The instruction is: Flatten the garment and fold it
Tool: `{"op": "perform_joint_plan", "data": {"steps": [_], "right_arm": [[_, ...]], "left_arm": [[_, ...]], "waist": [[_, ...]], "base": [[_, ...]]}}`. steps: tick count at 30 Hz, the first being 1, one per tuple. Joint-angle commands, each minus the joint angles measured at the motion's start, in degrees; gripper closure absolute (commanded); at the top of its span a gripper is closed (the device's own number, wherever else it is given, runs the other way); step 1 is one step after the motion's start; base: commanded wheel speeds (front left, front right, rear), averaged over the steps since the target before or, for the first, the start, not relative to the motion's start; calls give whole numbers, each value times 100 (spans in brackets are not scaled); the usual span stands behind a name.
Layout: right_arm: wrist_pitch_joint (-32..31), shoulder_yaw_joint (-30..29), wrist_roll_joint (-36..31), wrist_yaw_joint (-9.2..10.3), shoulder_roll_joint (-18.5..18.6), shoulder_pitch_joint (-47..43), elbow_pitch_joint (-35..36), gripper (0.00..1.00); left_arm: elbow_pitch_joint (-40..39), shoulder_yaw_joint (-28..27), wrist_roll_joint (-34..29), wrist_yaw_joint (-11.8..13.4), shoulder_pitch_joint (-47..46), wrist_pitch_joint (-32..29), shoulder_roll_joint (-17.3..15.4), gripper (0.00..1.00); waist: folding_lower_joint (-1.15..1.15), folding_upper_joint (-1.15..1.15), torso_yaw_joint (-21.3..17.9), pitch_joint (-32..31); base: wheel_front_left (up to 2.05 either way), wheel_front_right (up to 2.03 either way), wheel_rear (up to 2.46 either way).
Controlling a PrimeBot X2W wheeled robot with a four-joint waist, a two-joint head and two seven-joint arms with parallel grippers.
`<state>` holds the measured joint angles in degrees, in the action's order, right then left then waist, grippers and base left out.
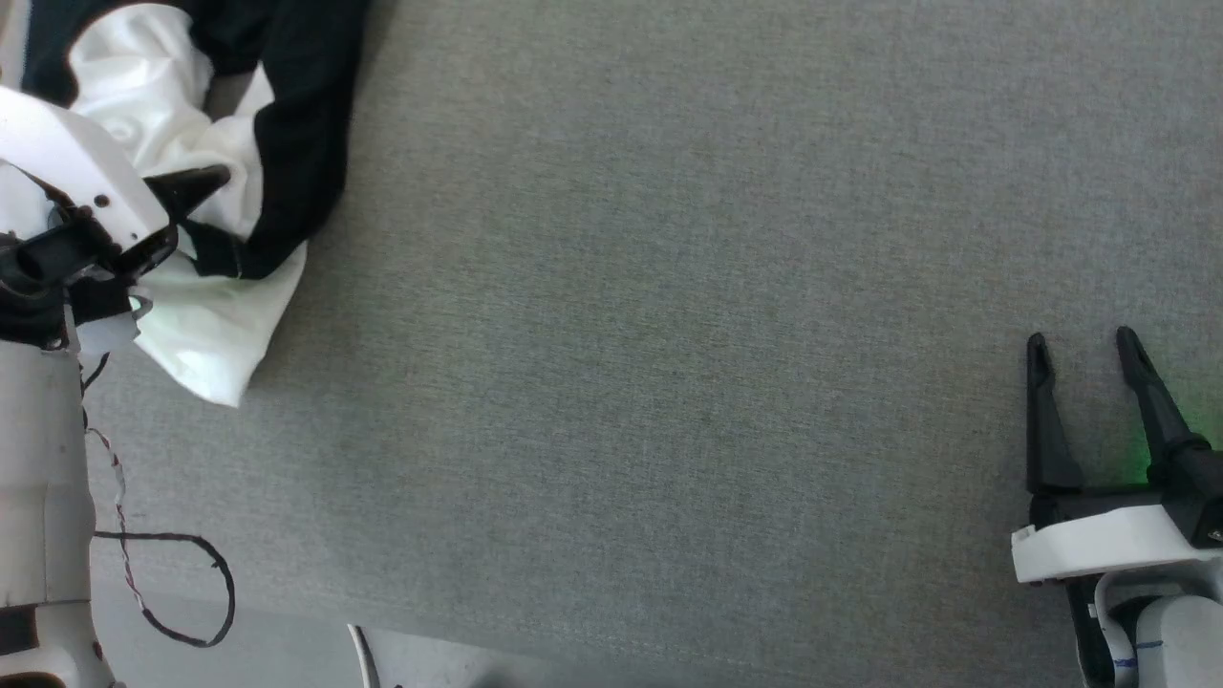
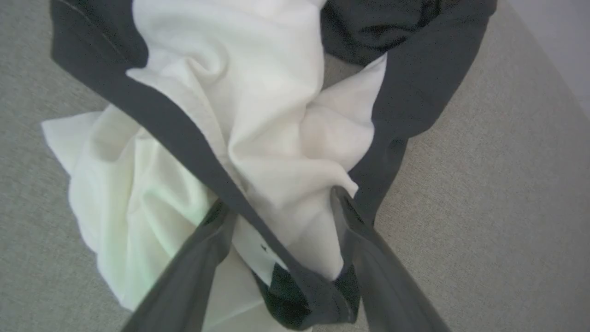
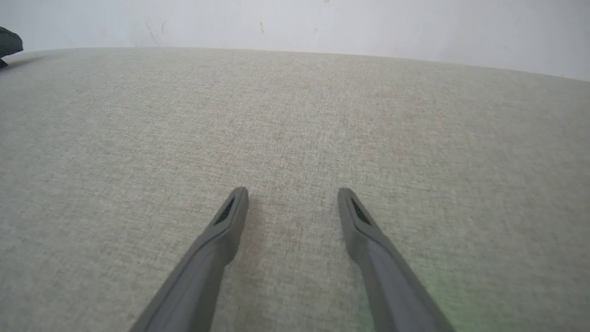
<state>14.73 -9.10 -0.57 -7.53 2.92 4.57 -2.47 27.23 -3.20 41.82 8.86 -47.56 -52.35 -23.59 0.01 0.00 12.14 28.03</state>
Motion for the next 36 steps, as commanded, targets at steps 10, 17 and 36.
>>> {"op": "perform_joint_plan", "data": {"steps": [10,17,36], "right_arm": [[-14,-139,-98,4,-4,97,195,0],[-35,-114,-65,4,-4,140,162,0],[24,47,441,4,-4,34,-440,0]], "left_arm": [[328,106,-91,46,10,143,40,100],[453,42,-51,-266,22,545,-60,100],[-61,194,-255,-1221,-466,1675,-414,100]], "waist": [[-1,0,-225,297],[-1,0,-246,206],[-1,0,-180,-1101]], "base": [[0,0,0],[0,0,0],[0,0,0]]}}
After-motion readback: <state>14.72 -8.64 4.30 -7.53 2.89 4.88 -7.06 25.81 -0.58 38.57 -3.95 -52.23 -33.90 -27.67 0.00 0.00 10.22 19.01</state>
